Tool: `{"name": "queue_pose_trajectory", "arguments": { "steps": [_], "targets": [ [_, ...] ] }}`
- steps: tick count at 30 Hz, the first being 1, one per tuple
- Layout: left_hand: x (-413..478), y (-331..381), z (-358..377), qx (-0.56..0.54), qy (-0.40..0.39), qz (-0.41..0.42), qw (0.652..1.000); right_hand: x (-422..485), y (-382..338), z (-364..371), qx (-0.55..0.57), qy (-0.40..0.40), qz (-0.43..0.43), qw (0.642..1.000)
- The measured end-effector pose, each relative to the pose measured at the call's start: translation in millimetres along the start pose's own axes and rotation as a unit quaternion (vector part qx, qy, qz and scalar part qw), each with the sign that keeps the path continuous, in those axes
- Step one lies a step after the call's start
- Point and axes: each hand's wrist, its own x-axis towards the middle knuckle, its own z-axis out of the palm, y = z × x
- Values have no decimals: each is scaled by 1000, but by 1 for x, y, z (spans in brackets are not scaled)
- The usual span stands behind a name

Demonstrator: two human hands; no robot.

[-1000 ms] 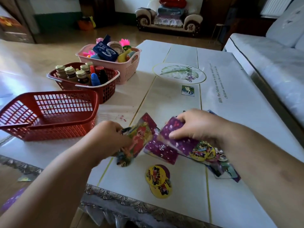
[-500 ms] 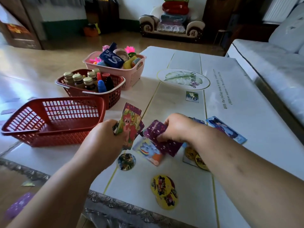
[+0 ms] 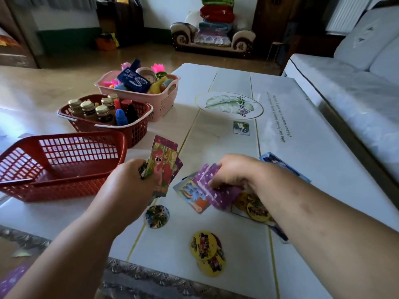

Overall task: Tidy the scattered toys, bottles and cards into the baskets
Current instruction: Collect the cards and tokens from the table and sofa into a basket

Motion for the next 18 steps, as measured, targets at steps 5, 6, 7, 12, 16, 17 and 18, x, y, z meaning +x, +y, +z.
{"name": "queue_pose_trajectory", "arguments": {
  "steps": [5,6,7,12,16,17,18],
  "targets": [
    [-1,0,-4,7,19,-1,1000,12,1,-20,189,92,17,978],
    [-2,0,-5,9,18,0,1000,11,1,-22,185,101,21,977],
    [-3,-1,-6,12,18,1,1000,10,0,-24,185,99,20,978],
    [-3,-4,-5,8,8,1,1000,-12,-17,9,34,-26,5,999],
    [2,-15,2,51,6,9,999,-19,-38,32,-217,-20,-21,976],
    [4,-19,3,84,15,17,996,-16,-37,35,-214,-29,-25,976],
    [4,-20,4,121,27,24,992,-16,-35,38,-188,-25,-22,982]
  ]
}}
